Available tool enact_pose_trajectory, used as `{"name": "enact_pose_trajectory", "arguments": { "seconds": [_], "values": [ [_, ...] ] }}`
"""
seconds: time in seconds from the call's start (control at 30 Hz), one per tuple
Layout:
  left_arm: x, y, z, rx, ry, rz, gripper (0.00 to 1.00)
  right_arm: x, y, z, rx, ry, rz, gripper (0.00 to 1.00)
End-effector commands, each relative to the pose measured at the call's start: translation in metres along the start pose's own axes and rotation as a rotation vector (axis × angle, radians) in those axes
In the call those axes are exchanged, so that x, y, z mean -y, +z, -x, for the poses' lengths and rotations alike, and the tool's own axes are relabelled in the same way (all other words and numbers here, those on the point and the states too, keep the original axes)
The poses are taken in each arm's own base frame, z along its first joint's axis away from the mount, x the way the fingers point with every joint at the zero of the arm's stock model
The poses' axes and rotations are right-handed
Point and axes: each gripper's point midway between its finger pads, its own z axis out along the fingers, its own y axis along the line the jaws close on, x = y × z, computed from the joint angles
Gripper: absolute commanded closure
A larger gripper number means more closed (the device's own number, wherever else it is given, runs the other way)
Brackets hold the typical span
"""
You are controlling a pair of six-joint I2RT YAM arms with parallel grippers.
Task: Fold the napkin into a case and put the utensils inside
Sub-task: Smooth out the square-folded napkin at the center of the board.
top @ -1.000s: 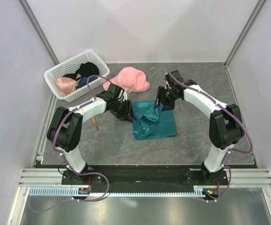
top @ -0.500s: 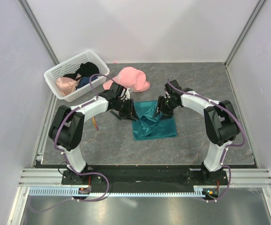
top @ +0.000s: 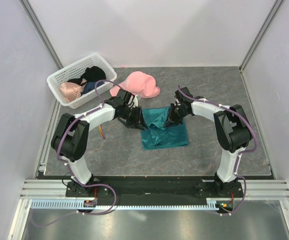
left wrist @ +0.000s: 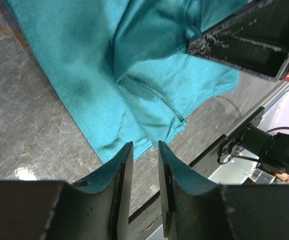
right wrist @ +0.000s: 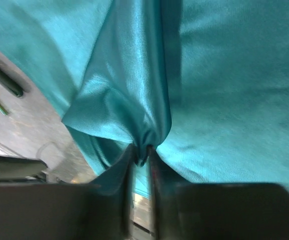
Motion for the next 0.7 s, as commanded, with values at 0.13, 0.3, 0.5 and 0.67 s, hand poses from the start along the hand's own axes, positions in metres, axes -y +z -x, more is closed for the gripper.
{"name": "enact_pose_trajectory", "arguments": {
  "seconds": [0.13,0.3,0.5,0.67],
  "values": [
    [0.003,-0.028,0.007,0.114,0.008,0.067,0.67,-0.065,-0.009,0.029,0.077,-0.032,0.149,0.92],
    [-0.002,-0.037,0.013,0.169,0.009,0.114,0.67,-0.118,0.010,0.049,0.079,-0.037,0.244,0.93],
    [-0.002,-0.035,0.015,0.152,0.010,0.106,0.67,-0.154,-0.006,0.078,0.135,-0.052,0.328,0.54],
    [0.016,-0.024,0.016,0.096,0.040,0.014,0.66,-0.108,-0.044,0.063,0.143,-0.061,0.257,0.47]
  ]
}}
